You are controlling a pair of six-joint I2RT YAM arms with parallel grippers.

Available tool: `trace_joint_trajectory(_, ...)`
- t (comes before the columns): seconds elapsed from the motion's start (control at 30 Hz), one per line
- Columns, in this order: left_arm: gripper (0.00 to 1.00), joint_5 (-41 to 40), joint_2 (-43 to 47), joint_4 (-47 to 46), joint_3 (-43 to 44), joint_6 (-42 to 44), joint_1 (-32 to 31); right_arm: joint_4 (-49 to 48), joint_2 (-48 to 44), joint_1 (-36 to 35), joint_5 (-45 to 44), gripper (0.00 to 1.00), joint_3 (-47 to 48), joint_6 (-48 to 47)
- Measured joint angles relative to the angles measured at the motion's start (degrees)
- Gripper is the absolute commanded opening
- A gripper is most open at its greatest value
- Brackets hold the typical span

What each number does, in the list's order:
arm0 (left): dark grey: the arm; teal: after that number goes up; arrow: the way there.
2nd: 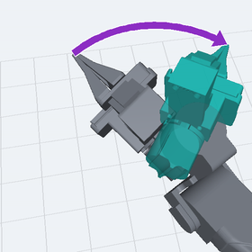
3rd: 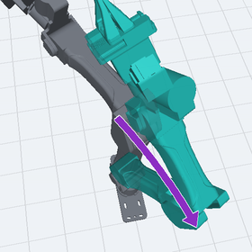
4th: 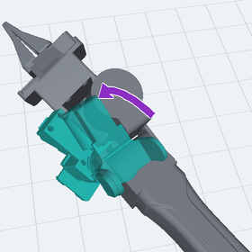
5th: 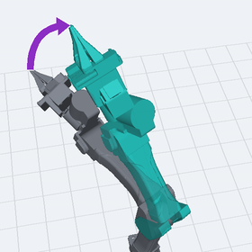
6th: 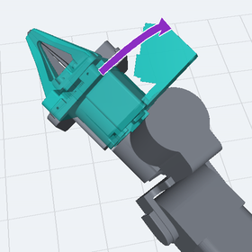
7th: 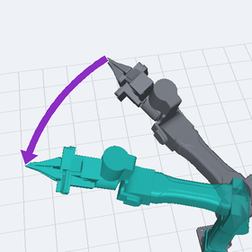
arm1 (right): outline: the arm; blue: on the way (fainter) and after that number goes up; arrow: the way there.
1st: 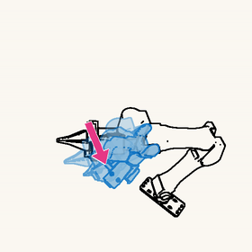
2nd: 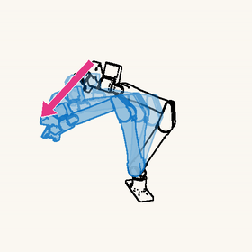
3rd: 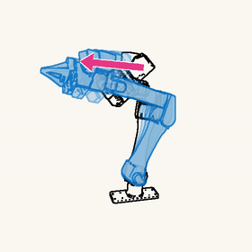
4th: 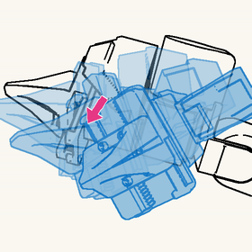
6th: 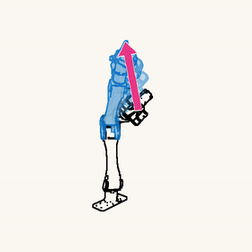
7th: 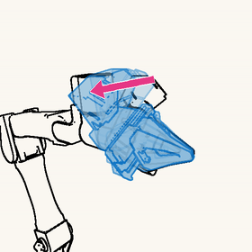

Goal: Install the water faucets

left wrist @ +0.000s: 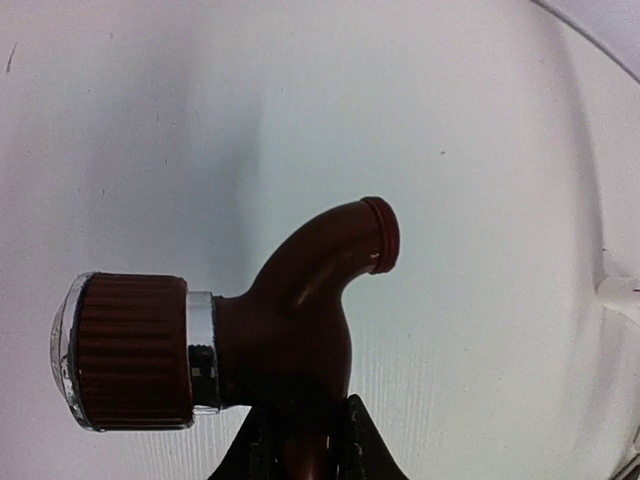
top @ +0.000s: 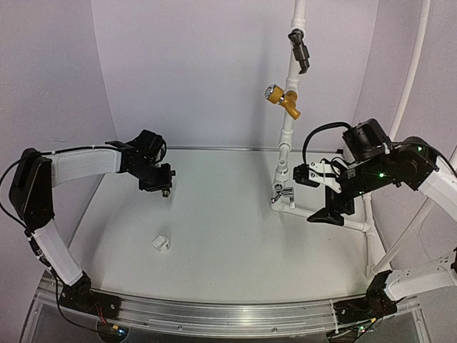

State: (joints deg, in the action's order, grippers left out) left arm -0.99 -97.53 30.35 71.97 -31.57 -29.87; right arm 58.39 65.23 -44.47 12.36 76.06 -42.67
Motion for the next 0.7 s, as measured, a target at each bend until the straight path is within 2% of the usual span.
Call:
trace_joint_trajectory(0.23, 0.00, 2.07, 9.89, 1.84, -4.35, 0.80, -3.65, 0.99, -0.17, 0.00, 4.28, 0.92, 1.14, 2.47)
trace_joint_trajectory(0.47, 0.00, 0.18, 20.12, 1.49, -13.54, 6.73, -15.84, -4.29, -3.96, 0.00, 12.57, 0.91, 1.56, 15.59)
trace_joint_trajectory(0.7, 0.00, -7.69, 29.69, -1.09, -17.40, 15.72, -30.00, -5.84, -0.42, 0.00, 21.70, 0.90, 2.04, 27.24)
